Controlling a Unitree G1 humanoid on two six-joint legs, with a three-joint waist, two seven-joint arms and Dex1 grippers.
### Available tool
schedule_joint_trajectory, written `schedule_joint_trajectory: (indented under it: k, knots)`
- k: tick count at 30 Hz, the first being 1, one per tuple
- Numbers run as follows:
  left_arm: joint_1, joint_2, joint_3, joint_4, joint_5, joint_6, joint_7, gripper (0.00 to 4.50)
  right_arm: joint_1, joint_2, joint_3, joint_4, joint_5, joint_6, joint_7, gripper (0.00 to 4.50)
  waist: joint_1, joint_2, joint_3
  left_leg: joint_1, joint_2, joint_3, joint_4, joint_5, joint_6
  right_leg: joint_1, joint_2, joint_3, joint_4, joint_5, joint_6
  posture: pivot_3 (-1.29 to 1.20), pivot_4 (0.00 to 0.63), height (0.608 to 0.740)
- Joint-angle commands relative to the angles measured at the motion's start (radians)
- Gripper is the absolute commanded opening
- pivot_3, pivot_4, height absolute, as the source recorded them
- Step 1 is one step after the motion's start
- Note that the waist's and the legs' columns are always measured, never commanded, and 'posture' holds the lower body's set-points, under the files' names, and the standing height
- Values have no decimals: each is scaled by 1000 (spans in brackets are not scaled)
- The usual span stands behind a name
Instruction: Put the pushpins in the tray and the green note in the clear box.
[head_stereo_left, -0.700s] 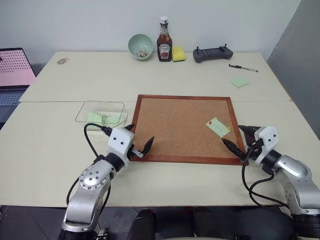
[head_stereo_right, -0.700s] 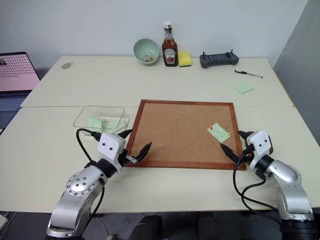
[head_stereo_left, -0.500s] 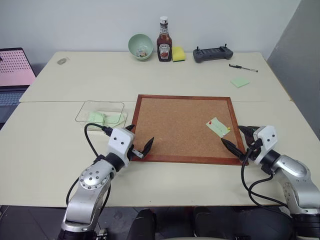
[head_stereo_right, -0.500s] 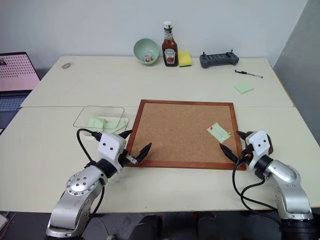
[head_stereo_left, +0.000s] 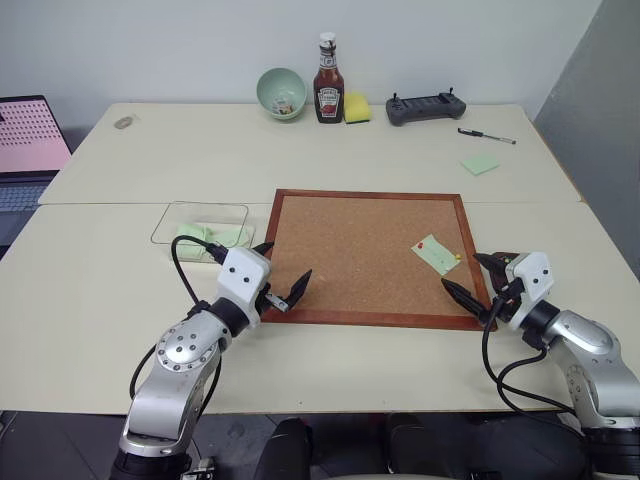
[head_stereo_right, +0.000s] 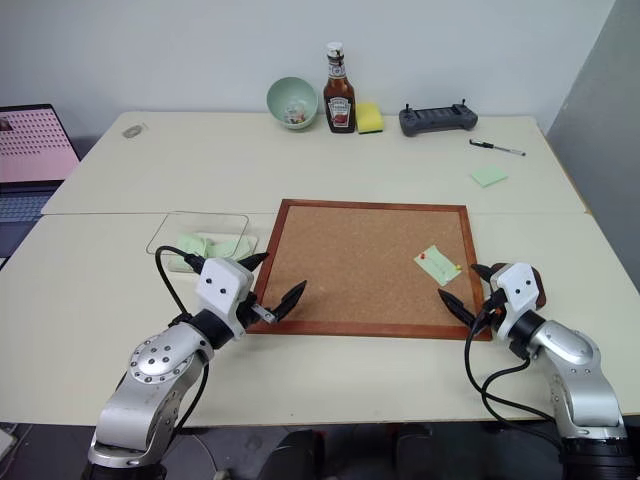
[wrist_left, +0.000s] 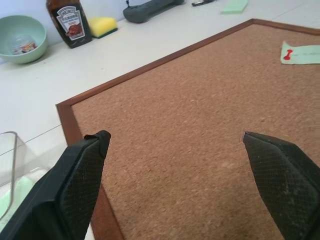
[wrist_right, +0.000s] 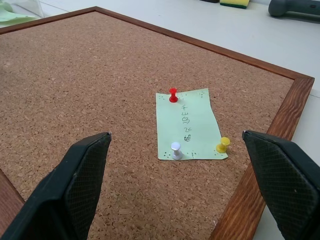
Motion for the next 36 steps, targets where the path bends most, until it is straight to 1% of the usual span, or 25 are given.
schedule_joint_trajectory:
  k: [1,12,13,14,15,18,25,27,30,34,36]
  knots:
    - [-2,1,13,-37,-19,-25,-9,4500,-8,-7,-8,-12,0,-21,5,4460,0,0,0,0,0,0,0,0,0,0,0,0,0,0,0,0,150,740]
    - [-3,2,22,-26,-50,-19,-14,4500,3,2,-5,-8,-4,-38,7,4460,0,0,0,0,0,0,0,0,0,0,0,0,0,0,0,0,150,740]
    - [-7,4,22,-22,-49,-21,-15,4151,4,2,-5,-9,-4,-39,7,4500,0,0,0,0,0,0,0,0,0,0,0,0,0,0,0,0,150,740]
    - [-14,5,19,-14,-47,-28,-18,4075,6,3,-6,-11,-4,-41,5,4500,0,0,0,0,0,0,0,0,0,0,0,0,0,0,0,0,150,740]
    - [-22,8,15,-6,-44,-37,-24,3841,10,4,-6,-15,-4,-42,3,4500,0,0,0,0,0,0,0,0,0,0,0,0,0,0,0,0,150,740]
    - [-67,5,-9,18,-45,-41,-45,3345,23,6,-11,-32,-4,-44,-4,4500,1,0,0,0,0,0,0,0,0,0,0,0,0,0,0,0,150,740]
    - [-190,-20,-101,120,-39,-34,-98,1935,68,14,-22,-110,-1,-33,-37,4500,0,0,0,0,0,0,0,0,0,0,0,0,0,0,0,0,150,740]
    - [-232,-40,-123,163,-36,-33,-102,1687,80,20,-18,-133,1,-22,-52,4500,-2,0,0,0,0,0,0,0,0,0,0,0,0,0,0,0,150,740]
    - [-281,-63,-159,220,-39,-24,-121,1048,94,29,-12,-169,3,4,-76,4500,2,0,0,0,0,0,0,0,0,0,0,-1,0,0,0,0,150,740]
    - [-319,-93,-185,311,-33,-42,-141,304,93,39,-18,-202,16,47,-104,4500,1,0,0,0,0,0,0,0,0,0,0,0,0,0,0,0,150,740]
    - [-334,-113,-198,357,-30,-51,-147,40,77,40,-14,-216,22,76,-114,4500,0,0,0,0,0,0,0,0,0,0,0,0,0,0,0,0,150,740]
